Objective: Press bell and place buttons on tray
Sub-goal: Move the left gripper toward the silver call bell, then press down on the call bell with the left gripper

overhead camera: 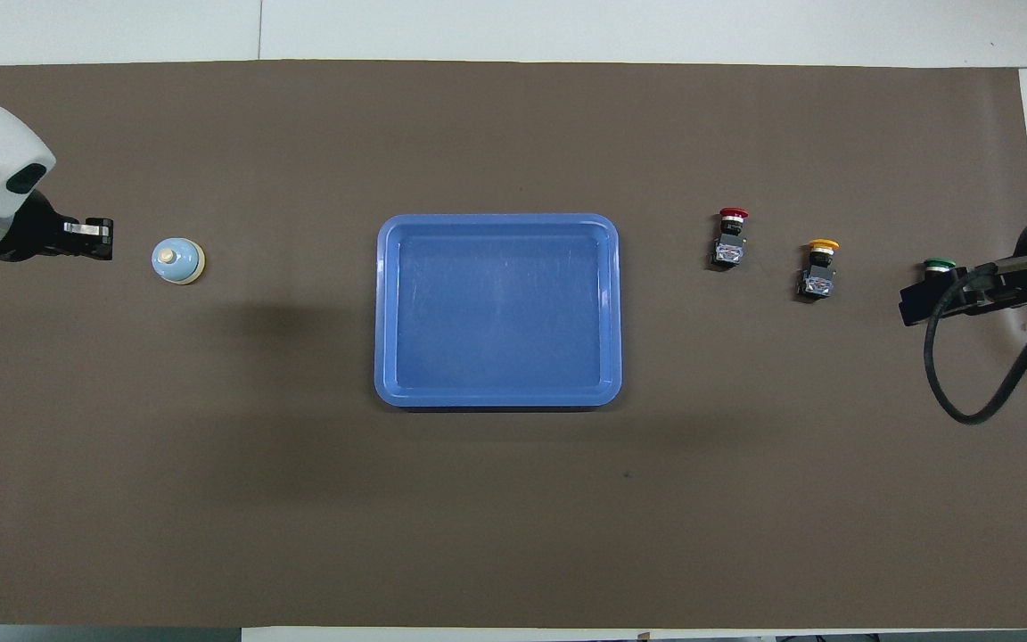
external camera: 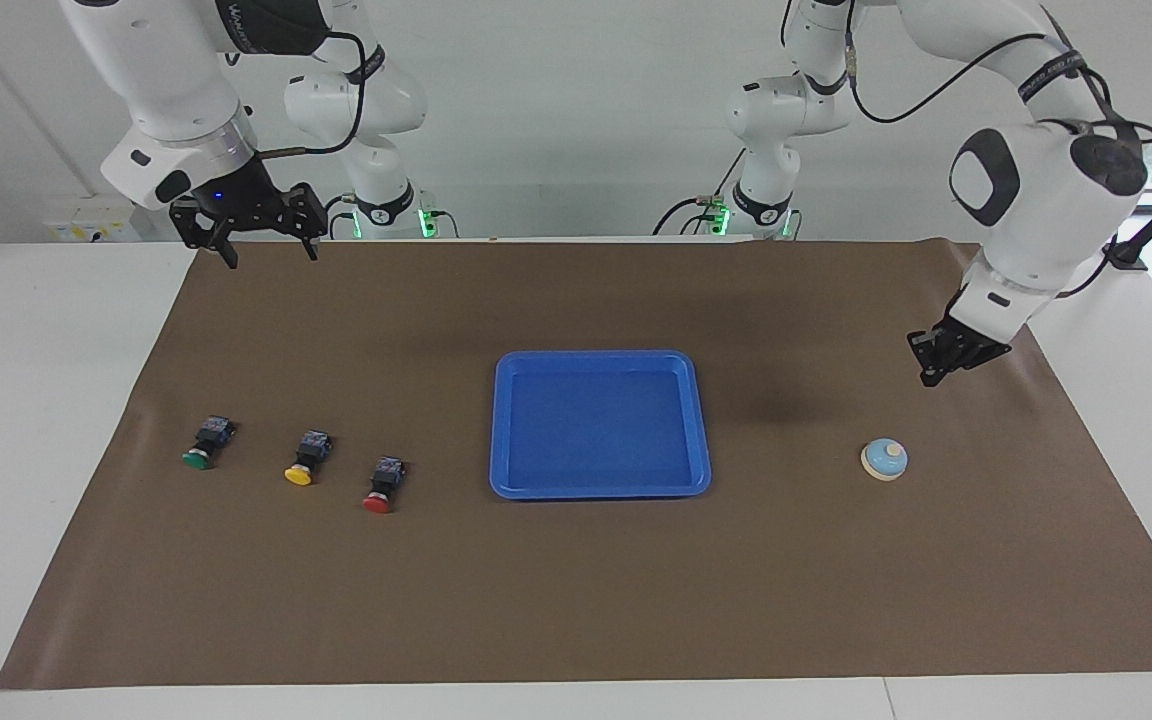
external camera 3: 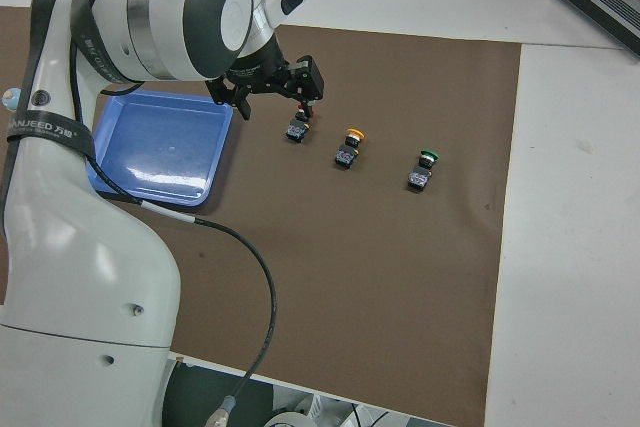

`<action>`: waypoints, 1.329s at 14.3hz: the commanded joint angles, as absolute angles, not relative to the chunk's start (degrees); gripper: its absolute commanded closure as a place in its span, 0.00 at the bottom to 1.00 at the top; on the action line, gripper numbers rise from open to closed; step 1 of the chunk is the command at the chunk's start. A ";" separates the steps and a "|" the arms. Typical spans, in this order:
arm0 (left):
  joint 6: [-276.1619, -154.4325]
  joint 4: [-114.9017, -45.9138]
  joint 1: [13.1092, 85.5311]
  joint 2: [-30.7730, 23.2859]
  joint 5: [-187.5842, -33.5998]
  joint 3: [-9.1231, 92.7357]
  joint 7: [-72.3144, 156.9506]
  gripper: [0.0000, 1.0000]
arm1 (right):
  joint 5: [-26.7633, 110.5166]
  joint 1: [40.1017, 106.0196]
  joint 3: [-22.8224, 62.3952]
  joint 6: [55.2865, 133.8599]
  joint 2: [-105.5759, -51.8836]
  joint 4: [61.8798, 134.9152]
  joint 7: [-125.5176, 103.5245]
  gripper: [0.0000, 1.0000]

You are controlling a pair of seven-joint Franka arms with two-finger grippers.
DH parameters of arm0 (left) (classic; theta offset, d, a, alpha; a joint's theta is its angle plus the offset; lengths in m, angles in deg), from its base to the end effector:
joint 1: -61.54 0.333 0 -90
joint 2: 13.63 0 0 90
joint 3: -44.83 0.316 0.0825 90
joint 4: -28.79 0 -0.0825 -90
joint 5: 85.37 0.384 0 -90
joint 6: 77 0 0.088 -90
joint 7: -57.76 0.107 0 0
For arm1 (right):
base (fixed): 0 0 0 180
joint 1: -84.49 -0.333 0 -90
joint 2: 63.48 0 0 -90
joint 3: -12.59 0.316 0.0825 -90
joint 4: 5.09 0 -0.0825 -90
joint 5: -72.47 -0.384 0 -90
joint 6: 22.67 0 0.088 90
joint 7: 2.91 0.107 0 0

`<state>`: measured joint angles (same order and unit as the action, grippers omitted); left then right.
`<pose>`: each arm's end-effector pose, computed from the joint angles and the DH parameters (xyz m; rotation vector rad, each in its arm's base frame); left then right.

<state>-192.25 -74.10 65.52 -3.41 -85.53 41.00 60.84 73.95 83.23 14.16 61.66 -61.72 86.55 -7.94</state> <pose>0.6147 0.0035 0.4511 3.1268 -0.0762 0.0596 0.5333 0.0236 0.6197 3.1059 0.2113 -0.1517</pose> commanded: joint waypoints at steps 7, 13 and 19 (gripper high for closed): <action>-202.07 -78.35 65.93 3.07 -85.54 41.49 57.94 1.00 | 73.61 83.96 14.61 61.97 -60.66 87.81 -8.01 0.00; -205.40 -78.35 65.93 4.74 -85.54 41.58 57.76 1.00 | 73.61 83.96 14.61 61.97 -60.66 87.81 -8.01 0.00; -211.98 -80.01 65.84 7.99 -85.46 41.67 57.15 1.00 | 73.61 83.96 14.61 61.97 -60.66 87.81 -8.01 0.00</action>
<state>-206.95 -78.01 65.71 6.05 -85.53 41.53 57.97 73.95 83.23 14.16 61.66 -61.72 86.55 -7.94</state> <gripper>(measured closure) 0.991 0.000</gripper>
